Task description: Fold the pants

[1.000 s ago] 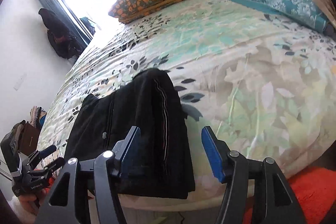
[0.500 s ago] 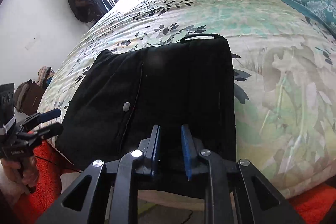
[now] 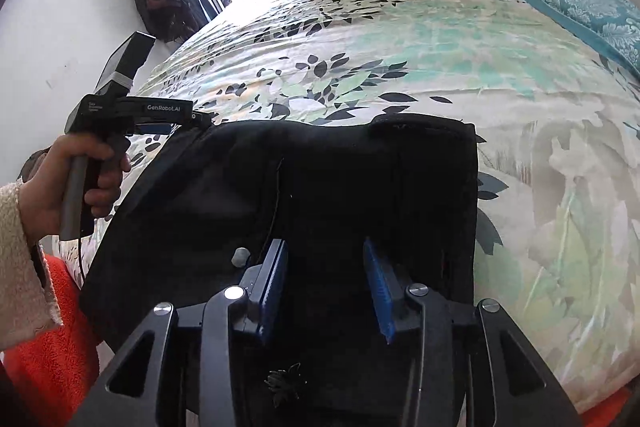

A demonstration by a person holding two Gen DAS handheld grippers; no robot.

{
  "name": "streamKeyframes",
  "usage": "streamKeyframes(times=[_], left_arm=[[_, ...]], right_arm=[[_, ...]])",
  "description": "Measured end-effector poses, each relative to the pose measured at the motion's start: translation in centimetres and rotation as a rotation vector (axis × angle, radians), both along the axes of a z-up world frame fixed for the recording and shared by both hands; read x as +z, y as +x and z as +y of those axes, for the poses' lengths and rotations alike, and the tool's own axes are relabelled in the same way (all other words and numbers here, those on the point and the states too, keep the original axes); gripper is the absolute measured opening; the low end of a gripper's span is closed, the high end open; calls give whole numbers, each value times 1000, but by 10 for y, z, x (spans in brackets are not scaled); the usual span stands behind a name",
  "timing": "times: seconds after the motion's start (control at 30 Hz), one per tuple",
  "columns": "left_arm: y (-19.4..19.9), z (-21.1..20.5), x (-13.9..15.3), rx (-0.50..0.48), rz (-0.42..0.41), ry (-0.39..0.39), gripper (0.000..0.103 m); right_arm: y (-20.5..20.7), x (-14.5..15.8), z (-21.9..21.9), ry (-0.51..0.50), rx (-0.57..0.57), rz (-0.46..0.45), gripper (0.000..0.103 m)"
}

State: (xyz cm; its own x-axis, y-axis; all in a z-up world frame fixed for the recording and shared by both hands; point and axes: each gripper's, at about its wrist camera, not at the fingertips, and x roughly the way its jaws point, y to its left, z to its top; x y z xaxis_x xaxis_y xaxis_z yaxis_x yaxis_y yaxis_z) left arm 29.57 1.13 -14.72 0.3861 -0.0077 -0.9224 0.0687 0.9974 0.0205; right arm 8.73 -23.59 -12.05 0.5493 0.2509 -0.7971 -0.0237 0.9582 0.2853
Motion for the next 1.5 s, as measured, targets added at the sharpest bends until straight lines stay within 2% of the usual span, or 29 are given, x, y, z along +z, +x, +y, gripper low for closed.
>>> streamKeyframes(times=[0.13, 0.27, 0.33, 0.37, 0.43, 0.5, 0.6, 0.67, 0.73, 0.77, 0.83, 0.87, 0.97, 1.03, 1.17, 1.23, 1.5], left_arm=[[-15, 8, 27, -8, -74, 5, 90], [-53, 14, 61, -57, -122, -72, 90], [-79, 11, 76, -94, -140, -118, 90], [-94, 10, 82, -114, -144, -144, 90], [-125, 3, 89, -161, -143, -193, 90], [-155, -7, 90, -202, -135, -228, 90], [-194, -23, 79, -258, -101, -261, 90], [-212, -33, 63, -294, -84, -233, 91], [-220, -42, 38, -315, -31, -166, 91], [-224, -45, 30, -329, -30, -122, 91], [-234, -47, 35, -349, -78, -79, 91], [-235, -46, 40, -349, -75, -84, 91], [-236, -36, 60, -304, -111, -115, 91], [-235, -32, 67, -277, -127, -112, 92], [-233, -29, 69, -257, -133, -82, 92], [-234, -28, 68, -250, -134, -68, 92], [-236, -22, 65, -231, -135, -44, 91]], right_arm=[[-3, 1, -3, 29, 0, -18, 41], [-7, 12, -2, 12, 6, -39, 41], [-16, 31, 0, -17, -8, -96, 41], [-22, 41, 1, -28, -8, -132, 43], [-34, 58, 6, -40, -10, -177, 55], [-43, 67, 14, -43, -2, -168, 57], [-55, 59, 30, -74, 34, -96, 57], [-62, 45, 36, -126, 28, -30, 57], [-68, 26, 31, -151, -6, 58, 57], [-71, 25, 29, -147, -17, 60, 58], [-76, 31, 26, -149, -26, 63, 57], [-79, 34, 26, -163, -38, 67, 57], [-99, 46, 19, -178, -109, 6, 58], [-107, 53, 13, -180, -152, -34, 67], [-110, 67, 1, -204, -229, -102, 70], [-108, 67, -1, -216, -247, -104, 74], [-105, 61, 1, -219, -238, -85, 74]])
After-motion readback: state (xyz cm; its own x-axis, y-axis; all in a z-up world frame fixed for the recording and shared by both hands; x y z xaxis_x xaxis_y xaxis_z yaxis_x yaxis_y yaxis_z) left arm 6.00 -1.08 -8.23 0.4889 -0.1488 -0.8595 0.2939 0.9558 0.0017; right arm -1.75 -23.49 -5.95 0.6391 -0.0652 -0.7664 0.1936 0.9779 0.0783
